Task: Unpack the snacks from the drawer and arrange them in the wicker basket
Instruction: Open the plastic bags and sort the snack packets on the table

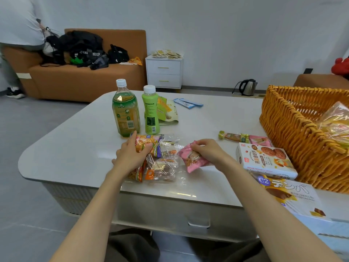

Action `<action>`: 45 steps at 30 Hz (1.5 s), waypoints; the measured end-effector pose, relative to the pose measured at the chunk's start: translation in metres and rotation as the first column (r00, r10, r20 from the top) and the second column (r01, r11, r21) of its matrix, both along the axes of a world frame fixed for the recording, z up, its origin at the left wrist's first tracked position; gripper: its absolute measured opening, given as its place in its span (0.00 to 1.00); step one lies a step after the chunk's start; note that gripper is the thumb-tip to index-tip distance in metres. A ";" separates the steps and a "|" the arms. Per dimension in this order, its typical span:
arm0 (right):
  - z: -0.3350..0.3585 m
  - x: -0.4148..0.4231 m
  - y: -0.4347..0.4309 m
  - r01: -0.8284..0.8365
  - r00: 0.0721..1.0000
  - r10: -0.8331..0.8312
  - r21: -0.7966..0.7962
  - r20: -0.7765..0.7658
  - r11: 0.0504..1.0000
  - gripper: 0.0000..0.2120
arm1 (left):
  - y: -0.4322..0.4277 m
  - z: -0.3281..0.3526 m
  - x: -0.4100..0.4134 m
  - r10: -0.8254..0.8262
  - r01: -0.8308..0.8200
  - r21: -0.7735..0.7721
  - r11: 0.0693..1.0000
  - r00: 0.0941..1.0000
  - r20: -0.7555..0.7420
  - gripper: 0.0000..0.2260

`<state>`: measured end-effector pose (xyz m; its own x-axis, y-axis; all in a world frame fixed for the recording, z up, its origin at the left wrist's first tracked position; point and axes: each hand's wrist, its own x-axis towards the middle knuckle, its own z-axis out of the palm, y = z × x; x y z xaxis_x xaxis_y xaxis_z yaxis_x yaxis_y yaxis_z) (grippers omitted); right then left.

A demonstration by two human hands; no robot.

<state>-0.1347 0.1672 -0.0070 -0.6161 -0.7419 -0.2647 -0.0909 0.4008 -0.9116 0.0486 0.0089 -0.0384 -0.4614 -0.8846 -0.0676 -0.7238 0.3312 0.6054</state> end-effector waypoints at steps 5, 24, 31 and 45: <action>0.005 -0.003 -0.015 0.059 0.877 0.001 -0.110 0.481 0.992 0.04 | -0.003 0.002 0.001 -0.015 0.017 0.028 0.999 0.999 -0.045 0.45; -0.007 0.002 -0.031 0.081 0.832 -0.022 -0.083 0.554 0.993 0.09 | -0.020 -0.002 -0.005 -0.029 0.029 0.034 0.999 1.000 0.002 0.38; -0.003 0.007 -0.026 -0.071 0.847 0.161 -0.193 0.507 0.979 0.09 | -0.017 0.001 -0.001 -0.028 0.032 0.067 0.997 0.998 -0.056 0.37; -0.017 0.012 -0.034 0.061 0.991 -0.041 -0.155 0.125 0.986 0.11 | -0.005 0.017 -0.002 -0.020 0.026 0.118 0.993 0.999 -0.046 0.48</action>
